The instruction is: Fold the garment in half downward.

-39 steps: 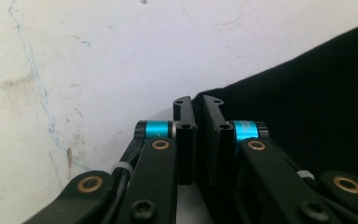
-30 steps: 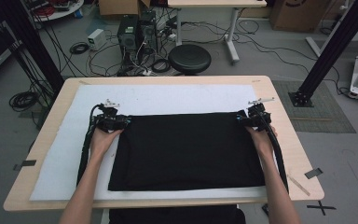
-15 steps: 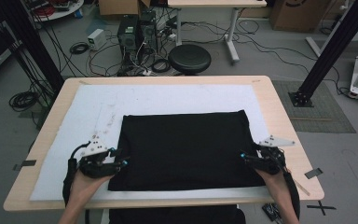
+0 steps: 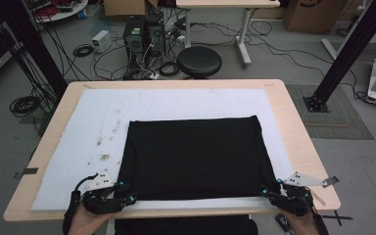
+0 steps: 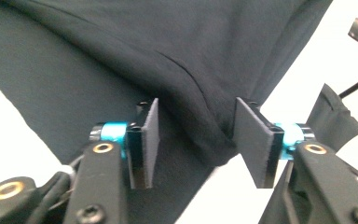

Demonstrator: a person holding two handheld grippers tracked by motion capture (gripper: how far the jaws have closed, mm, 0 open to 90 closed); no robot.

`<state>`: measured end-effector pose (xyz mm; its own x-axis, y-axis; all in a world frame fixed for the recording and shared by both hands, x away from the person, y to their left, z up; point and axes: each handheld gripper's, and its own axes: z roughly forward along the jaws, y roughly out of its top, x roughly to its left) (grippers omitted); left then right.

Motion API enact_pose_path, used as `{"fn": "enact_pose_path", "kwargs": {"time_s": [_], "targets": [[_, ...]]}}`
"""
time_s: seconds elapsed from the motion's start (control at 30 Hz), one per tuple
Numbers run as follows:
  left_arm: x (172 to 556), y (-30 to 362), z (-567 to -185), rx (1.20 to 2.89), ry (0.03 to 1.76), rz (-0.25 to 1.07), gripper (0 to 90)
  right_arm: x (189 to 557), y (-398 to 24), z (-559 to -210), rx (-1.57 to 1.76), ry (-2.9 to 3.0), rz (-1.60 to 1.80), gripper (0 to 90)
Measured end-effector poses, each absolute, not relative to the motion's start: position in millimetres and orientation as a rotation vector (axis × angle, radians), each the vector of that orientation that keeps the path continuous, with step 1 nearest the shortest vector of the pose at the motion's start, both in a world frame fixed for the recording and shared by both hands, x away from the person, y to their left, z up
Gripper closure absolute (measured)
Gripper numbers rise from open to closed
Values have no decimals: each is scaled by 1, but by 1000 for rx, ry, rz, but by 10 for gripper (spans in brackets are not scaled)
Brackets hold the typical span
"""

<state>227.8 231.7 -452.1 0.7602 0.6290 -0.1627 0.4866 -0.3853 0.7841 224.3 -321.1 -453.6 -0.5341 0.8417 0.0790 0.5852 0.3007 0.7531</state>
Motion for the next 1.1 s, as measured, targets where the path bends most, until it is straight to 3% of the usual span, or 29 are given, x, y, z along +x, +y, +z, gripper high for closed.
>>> {"fn": "enact_pose_path", "kwargs": {"time_s": [0.07, 0.1, 0.13, 0.17, 0.2, 0.23, 0.27, 0.5, 1.1], "targets": [[227, 231, -452, 2058, 823, 208, 587, 224, -321, -454, 1289, 2245, 1089, 622], [225, 230, -450, 2065, 781, 237, 687, 224, -320, -454, 1276, 2245, 1090, 680], [225, 230, -450, 2065, 781, 237, 813, 224, -320, -454, 1276, 2245, 1090, 680], [225, 231, -448, 2060, 772, 248, 813, 224, -319, -453, 1259, 2249, 1083, 759], [225, 231, -448, 2060, 772, 248, 849, 224, -319, -453, 1259, 2249, 1083, 759], [228, 236, -443, 2058, 744, 267, 856, 225, -320, -451, 1253, 2244, 1101, 836], [229, 239, -441, 2058, 732, 274, 859, 226, -322, -450, 1257, 2236, 1118, 842], [232, 260, -435, 2068, 688, 363, 864, 226, -323, -444, 1246, 2229, 1220, 848], [219, 255, -457, 2044, 705, 283, 841, 223, -336, -457, 1309, 2211, 1135, 858]]}}
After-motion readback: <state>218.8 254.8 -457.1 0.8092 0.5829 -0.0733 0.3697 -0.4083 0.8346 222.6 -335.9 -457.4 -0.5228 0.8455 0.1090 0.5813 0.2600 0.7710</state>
